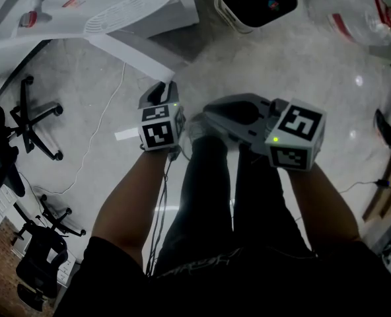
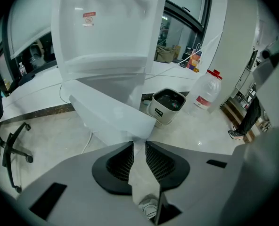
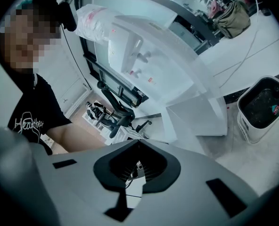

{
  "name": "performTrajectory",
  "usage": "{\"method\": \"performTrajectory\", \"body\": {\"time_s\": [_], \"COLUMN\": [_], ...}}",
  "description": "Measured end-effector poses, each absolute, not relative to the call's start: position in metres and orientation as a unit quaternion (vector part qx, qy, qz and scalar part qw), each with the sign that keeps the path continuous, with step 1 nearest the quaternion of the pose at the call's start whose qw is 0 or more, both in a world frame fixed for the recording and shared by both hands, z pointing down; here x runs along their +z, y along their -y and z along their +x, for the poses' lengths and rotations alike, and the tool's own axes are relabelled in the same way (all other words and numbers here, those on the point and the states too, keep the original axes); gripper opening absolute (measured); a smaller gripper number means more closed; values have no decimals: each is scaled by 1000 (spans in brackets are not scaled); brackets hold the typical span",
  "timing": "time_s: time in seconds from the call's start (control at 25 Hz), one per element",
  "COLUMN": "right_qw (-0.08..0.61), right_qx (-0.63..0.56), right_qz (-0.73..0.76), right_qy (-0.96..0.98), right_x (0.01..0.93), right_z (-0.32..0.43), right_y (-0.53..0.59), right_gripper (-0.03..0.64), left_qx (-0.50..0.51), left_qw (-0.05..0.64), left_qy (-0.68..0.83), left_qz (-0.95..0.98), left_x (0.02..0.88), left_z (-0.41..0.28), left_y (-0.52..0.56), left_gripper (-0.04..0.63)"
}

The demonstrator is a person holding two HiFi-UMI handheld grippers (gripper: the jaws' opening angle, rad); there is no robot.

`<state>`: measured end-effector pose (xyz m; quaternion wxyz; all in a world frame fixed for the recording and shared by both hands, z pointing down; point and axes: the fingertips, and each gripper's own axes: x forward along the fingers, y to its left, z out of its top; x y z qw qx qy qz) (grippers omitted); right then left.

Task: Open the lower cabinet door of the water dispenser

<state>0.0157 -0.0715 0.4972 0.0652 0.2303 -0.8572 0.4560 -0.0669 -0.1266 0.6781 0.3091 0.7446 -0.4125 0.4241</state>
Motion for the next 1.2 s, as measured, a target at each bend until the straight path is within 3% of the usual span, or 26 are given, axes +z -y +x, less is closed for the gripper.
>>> {"method": "performTrajectory", "body": {"time_s": [0.48,1.2], "right_qw": [71,99], "right_qx": [470,453], "right_qz": [216,159], "right_qy": [853,872], "right_x": [494,492], "right_z": [-29,-84], "right_y": [71,65], "right_gripper": [14,14], "left_qx": [453,448], "left_qw": [284,312], "left_qy": [376,401], "left_qz": [757,736], "left_x": [677,679], "left_z": [-95,-157], "left_y": [112,91], "left_gripper": [71,61]}}
